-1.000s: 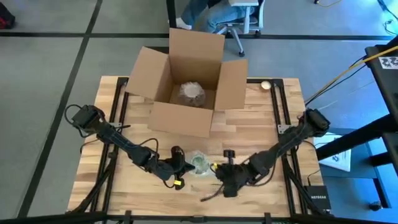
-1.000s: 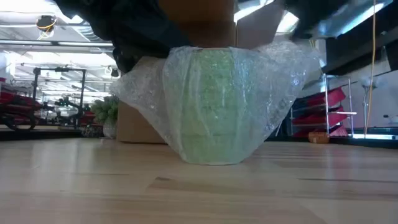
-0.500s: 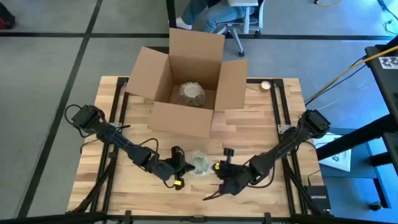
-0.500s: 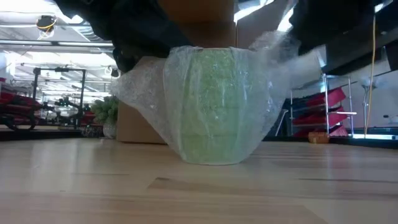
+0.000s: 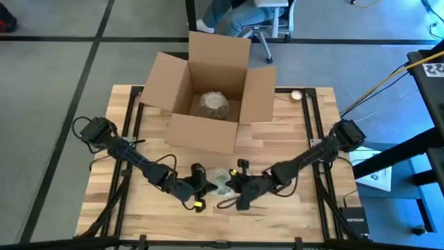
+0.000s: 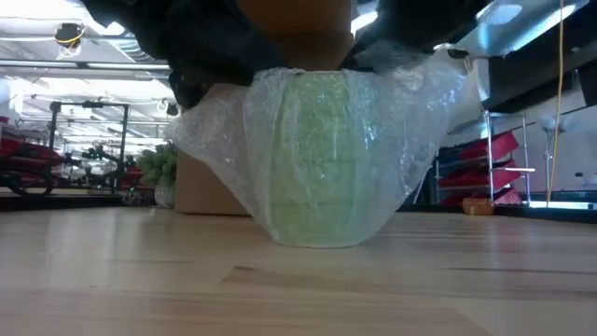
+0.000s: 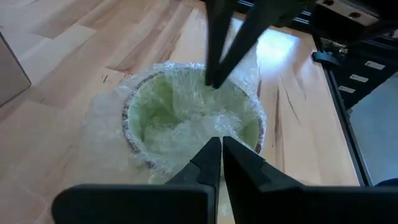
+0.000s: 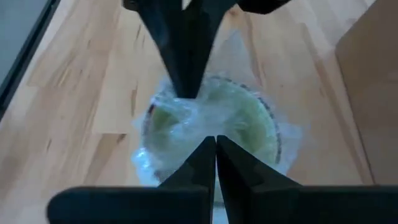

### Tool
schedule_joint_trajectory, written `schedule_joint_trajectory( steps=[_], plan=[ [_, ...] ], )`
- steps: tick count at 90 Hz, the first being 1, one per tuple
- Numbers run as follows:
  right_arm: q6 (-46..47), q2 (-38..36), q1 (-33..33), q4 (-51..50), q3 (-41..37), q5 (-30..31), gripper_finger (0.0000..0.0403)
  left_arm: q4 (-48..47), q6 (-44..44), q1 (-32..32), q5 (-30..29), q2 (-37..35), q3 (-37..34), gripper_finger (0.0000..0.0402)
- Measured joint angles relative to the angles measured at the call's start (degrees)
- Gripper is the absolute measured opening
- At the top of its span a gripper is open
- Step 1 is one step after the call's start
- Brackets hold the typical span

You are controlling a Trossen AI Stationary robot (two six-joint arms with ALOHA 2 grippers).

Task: Wrap mug
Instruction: Wrap the green mug with the transparent bubble wrap

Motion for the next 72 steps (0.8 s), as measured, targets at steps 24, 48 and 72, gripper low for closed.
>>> schedule_joint_trajectory(
  steps=[24, 48, 72],
  plan=[
    [-1.16, 0.75, -2.99, 2.18, 0.00, -7.35, 0.0001, 2.73, 1.91, 0.08, 0.02, 0.00, 0.62, 0.0000],
    [-2.05, 6.98, -5.15, 4.43, 4.53, -12.41, 0.0001, 2.34, 2.16, 1.50, 0.46, 0.00, 1.03, 0.0000],
    [-0.86, 11.18, -7.03, -7.59, 10.73, -13.34, 0.0001, 0.26, 2.39, 0.99, 0.63, -2.36, 1.05, 0.0000]
  ],
)
